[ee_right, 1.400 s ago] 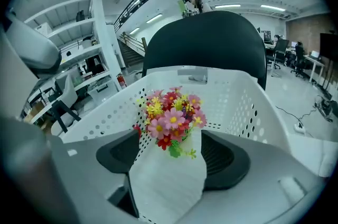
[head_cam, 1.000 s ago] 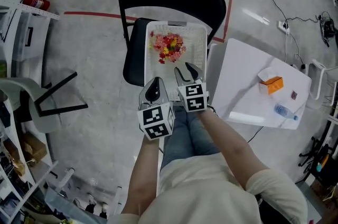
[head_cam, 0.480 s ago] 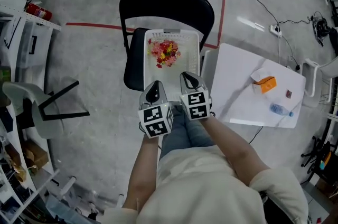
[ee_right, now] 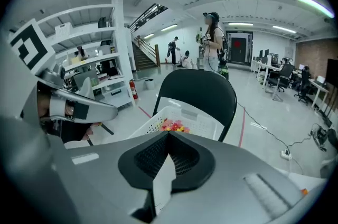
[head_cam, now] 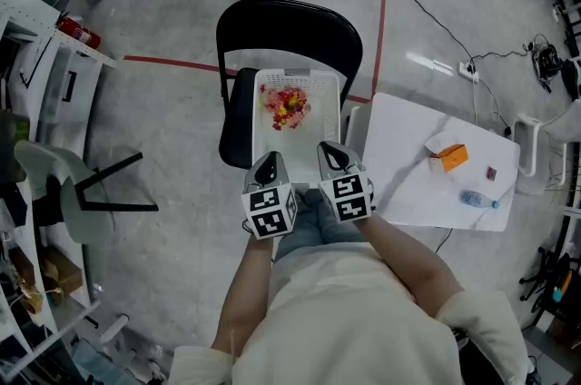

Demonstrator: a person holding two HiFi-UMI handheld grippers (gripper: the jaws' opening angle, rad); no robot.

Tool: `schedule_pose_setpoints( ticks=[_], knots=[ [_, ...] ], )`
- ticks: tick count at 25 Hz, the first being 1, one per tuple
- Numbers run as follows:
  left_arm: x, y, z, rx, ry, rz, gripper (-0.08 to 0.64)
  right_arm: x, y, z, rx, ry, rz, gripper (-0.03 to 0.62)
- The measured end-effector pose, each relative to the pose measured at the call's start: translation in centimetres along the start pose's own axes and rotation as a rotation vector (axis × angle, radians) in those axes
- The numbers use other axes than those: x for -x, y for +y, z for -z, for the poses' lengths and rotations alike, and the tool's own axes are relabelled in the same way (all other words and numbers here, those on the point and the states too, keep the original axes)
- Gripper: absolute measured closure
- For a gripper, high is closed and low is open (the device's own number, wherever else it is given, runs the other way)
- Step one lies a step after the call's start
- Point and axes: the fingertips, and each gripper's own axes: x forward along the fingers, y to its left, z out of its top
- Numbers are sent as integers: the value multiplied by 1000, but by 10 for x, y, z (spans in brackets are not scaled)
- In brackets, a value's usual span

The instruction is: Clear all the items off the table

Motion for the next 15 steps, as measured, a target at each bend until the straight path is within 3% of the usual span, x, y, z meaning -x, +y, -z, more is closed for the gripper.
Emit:
schedule_pose_setpoints(
  ticks=[15],
  knots=[
    [27,-6,-7,-48,-33,40,551,30,20,-15,8,-34,-34,595]
  ],
)
